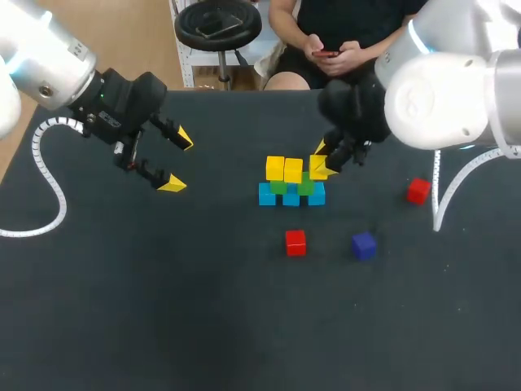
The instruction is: Place the blue cubes, place green cubes on the blue cubes, place the yellow cubes on the green cubes, then place the red cubes on the yellow cubes, and place purple cube on the red cubes.
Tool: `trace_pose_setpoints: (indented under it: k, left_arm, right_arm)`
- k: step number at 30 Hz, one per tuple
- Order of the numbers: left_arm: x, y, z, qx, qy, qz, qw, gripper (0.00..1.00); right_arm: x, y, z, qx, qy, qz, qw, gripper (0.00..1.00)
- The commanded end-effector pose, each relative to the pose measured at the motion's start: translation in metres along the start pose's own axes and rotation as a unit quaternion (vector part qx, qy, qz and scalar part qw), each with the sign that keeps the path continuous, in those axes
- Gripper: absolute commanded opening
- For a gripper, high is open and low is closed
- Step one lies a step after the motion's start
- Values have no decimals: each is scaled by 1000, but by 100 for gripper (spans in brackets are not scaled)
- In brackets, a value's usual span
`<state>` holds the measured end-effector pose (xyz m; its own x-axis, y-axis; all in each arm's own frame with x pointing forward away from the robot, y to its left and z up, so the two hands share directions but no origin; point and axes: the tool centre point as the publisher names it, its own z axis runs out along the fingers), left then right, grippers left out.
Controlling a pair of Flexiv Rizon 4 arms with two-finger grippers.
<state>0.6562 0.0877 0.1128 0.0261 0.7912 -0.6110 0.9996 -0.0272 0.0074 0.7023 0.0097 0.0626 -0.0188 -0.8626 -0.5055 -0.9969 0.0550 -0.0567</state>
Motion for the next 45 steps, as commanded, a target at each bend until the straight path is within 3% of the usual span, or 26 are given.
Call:
trace_pose_setpoints:
  k: [1, 45]
  left_arm:
    - [1, 0, 0, -1, -2, 2, 1000, 100]
    - [1, 0, 0, -1, -2, 2, 1000, 100]
  right_arm:
    - [-1, -2, 3, -3, 1, -1, 1000, 0]
    - [-7, -5, 12, -16, -2, -4, 1000, 0]
